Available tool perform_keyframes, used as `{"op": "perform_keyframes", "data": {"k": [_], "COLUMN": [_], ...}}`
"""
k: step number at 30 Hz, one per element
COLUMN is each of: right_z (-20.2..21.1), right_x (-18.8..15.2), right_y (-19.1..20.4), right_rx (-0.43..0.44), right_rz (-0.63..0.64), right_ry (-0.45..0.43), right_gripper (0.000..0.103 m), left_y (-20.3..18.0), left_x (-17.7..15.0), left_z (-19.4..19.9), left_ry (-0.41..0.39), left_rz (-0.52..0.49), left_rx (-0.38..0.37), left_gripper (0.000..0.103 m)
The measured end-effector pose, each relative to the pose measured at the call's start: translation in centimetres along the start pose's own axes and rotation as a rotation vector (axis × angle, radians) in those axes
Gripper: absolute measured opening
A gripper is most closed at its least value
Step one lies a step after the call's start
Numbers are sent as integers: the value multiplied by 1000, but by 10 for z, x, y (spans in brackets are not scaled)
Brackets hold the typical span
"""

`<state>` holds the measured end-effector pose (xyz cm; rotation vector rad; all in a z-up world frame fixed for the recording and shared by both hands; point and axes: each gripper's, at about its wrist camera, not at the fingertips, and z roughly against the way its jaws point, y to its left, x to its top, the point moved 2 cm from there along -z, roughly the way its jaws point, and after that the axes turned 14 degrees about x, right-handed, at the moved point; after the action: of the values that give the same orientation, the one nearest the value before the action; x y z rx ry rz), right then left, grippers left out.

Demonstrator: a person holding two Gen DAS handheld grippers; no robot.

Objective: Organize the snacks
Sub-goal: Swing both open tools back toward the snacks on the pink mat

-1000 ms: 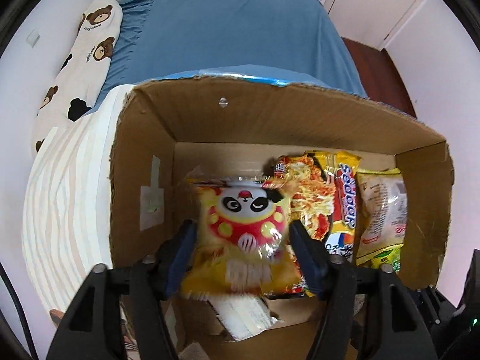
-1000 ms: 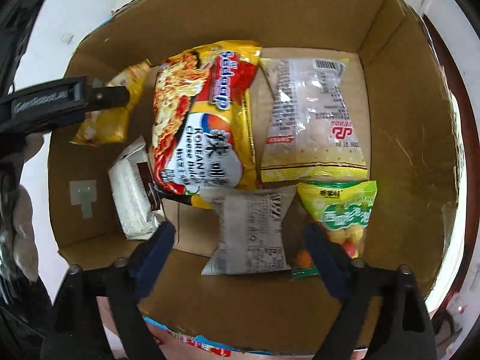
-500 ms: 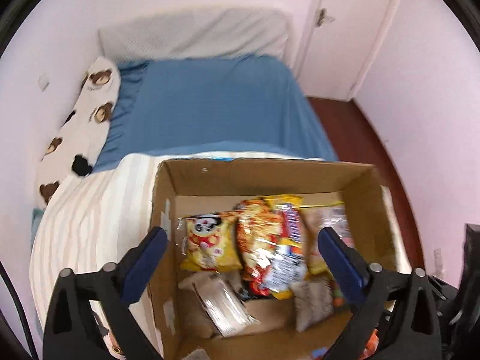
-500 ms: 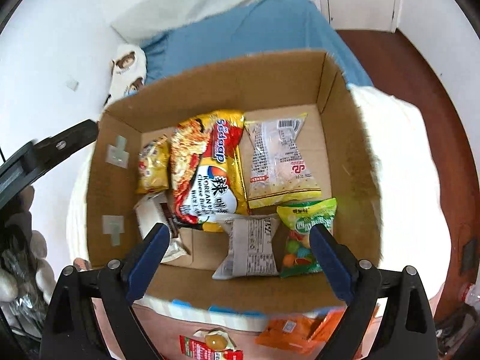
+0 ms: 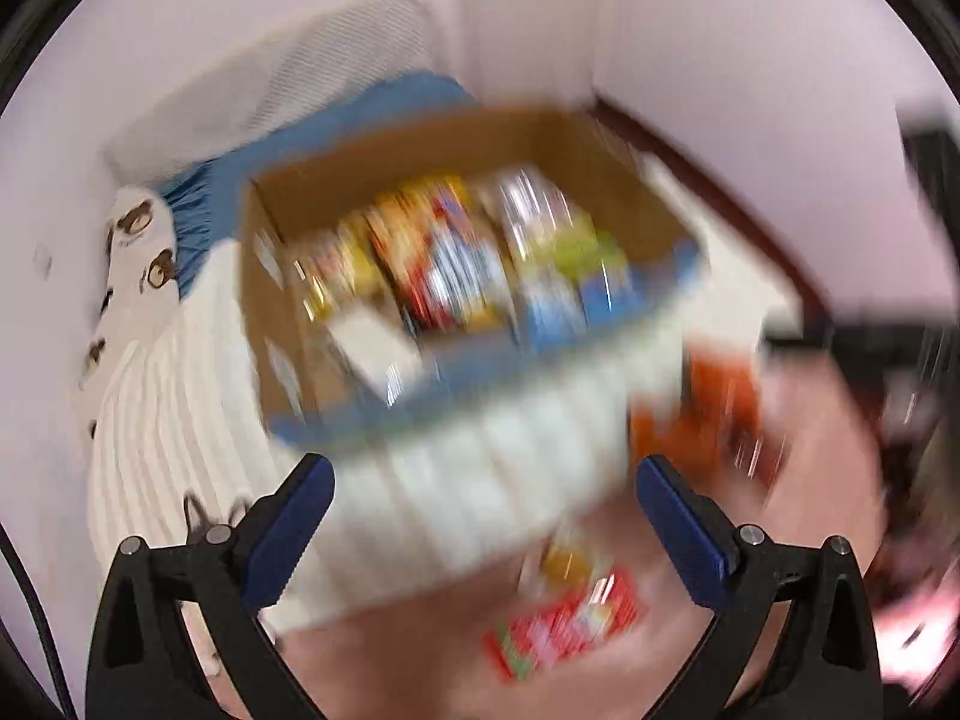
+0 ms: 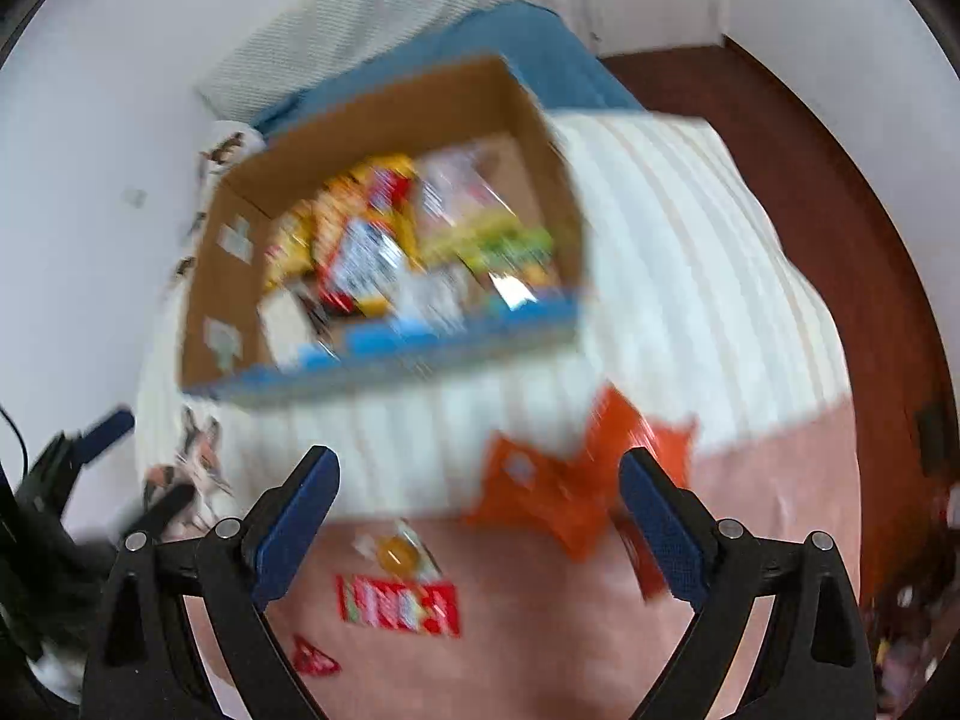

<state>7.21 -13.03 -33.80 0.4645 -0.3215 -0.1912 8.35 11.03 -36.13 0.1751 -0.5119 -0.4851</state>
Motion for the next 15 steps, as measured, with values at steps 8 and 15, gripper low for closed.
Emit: {"op": "perform_keyframes", "data": {"k": [8, 15], "right_z": [-8, -34], "right_x": [-67, -61], "right_y": [-86, -124], "right_rx": [-116, -162], "right_rz": [-152, -105], "right_ry": [45, 75], "right_gripper": [96, 96], "left_y": [-68, -84], "left_x": [-84, -82], "left_z": [-67, -79], "left_ry": [271, 400], "left_rz": [31, 334], "left_rx": [-149, -258], "left_gripper": [103, 103]}}
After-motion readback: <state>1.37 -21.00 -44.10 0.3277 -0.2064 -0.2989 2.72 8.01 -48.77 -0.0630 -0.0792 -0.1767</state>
